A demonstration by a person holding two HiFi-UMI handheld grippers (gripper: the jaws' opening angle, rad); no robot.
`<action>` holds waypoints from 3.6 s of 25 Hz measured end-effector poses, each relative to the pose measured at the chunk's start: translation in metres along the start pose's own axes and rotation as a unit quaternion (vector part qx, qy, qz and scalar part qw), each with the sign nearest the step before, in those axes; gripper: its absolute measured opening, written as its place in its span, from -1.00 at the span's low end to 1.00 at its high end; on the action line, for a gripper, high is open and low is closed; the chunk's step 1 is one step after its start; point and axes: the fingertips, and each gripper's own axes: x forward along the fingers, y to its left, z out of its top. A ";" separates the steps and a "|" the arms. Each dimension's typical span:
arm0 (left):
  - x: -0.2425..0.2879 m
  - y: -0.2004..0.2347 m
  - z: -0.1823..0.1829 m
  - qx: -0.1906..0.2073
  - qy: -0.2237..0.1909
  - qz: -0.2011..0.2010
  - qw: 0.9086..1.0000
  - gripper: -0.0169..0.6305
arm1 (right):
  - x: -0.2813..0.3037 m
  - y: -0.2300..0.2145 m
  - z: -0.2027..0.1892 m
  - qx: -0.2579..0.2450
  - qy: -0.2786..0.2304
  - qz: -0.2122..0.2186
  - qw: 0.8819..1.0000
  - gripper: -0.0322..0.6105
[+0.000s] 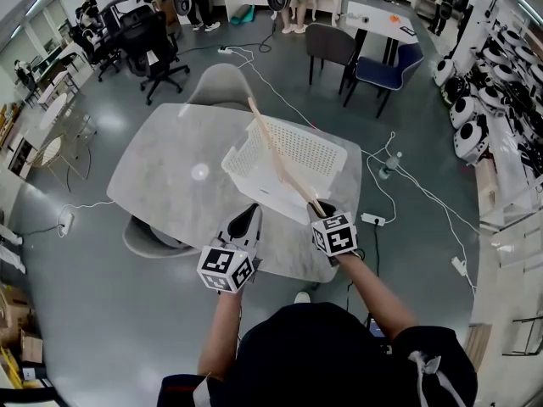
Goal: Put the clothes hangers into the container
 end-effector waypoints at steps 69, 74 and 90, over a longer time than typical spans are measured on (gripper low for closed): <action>-0.043 -0.020 -0.006 0.001 -0.009 -0.020 1.000 -0.93 | -0.058 0.009 0.062 -0.005 -0.123 -0.043 0.992 -0.70; -0.061 -0.025 -0.006 0.002 -0.011 -0.025 1.000 -0.93 | -0.076 0.023 0.063 -0.001 -0.135 -0.049 0.990 -0.71; -0.120 -0.042 -0.008 0.006 -0.007 -0.050 0.999 -0.93 | -0.131 0.082 0.057 0.015 -0.164 -0.058 0.985 -0.79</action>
